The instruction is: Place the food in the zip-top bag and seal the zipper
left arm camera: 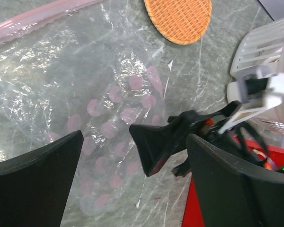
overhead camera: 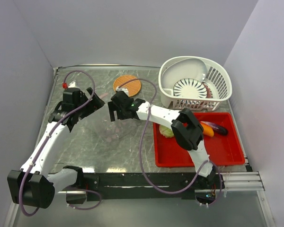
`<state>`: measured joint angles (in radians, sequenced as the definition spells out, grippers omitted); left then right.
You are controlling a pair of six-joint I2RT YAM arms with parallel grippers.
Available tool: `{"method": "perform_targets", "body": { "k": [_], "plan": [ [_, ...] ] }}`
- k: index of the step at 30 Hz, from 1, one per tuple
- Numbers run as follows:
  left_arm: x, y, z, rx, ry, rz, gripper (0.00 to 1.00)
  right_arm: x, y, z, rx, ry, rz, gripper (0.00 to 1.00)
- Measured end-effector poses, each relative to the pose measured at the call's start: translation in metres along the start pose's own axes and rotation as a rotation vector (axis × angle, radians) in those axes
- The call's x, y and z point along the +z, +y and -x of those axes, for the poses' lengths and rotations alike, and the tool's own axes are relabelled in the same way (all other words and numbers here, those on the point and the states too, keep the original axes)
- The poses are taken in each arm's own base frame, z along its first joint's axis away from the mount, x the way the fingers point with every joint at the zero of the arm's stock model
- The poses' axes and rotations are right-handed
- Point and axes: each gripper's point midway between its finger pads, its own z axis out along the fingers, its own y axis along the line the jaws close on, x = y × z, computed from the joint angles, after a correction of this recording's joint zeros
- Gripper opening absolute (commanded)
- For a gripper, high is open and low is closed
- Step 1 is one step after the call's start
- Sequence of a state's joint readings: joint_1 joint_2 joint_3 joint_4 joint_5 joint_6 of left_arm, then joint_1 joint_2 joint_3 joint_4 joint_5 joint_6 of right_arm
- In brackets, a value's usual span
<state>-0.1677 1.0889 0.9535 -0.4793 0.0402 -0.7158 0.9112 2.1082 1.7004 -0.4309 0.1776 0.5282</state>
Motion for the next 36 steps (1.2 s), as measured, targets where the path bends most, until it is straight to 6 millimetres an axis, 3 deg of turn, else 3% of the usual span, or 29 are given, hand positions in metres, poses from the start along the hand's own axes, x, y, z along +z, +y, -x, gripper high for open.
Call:
{"method": "perform_targets", "body": {
  "k": [3, 4, 6, 7, 9, 13, 16, 21, 24, 27, 32, 36],
  "plan": [
    [0.001, 0.003, 0.001, 0.004, -0.002, 0.007, 0.97, 0.009, -0.003, -0.013, -0.014, 0.033, -0.039, 0.9],
    [0.001, 0.004, 0.002, 0.008, -0.004, 0.008, 0.97, 0.011, -0.004, -0.016, -0.017, 0.039, -0.044, 0.71],
    [0.001, 0.005, 0.003, 0.01, -0.005, 0.011, 0.97, 0.012, -0.007, -0.023, -0.029, 0.061, -0.06, 0.46],
    [0.001, 0.005, 0.003, 0.011, -0.005, 0.012, 0.97, 0.012, -0.009, -0.025, -0.033, 0.066, -0.065, 0.21],
    [0.002, 0.007, 0.004, 0.011, -0.007, 0.016, 0.97, 0.012, -0.012, -0.024, -0.04, 0.063, -0.078, 0.0],
    [0.004, 0.011, 0.006, 0.007, -0.005, 0.034, 0.97, 0.004, -0.015, -0.016, -0.068, 0.037, -0.09, 0.0],
    [0.003, 0.011, 0.017, 0.017, -0.02, 0.052, 0.97, -0.021, -0.021, -0.003, -0.101, -0.008, -0.088, 0.0],
    [-0.016, -0.004, 0.058, 0.034, -0.145, 0.048, 0.97, -0.105, -0.031, 0.033, -0.16, -0.181, -0.035, 0.0],
    [-0.031, -0.01, 0.072, 0.038, -0.202, 0.026, 0.96, -0.164, -0.038, 0.056, -0.188, -0.33, 0.019, 0.0],
    [-0.042, -0.015, 0.078, 0.042, -0.23, 0.002, 0.88, -0.199, -0.05, 0.063, -0.203, -0.421, 0.045, 0.0],
    [-0.051, -0.027, 0.077, 0.052, -0.215, -0.066, 0.69, -0.221, -0.066, 0.054, -0.205, -0.476, 0.089, 0.0],
    [-0.057, -0.037, 0.072, 0.061, -0.19, -0.125, 0.62, -0.234, -0.077, 0.041, -0.185, -0.49, 0.142, 0.0]
  ]
}}
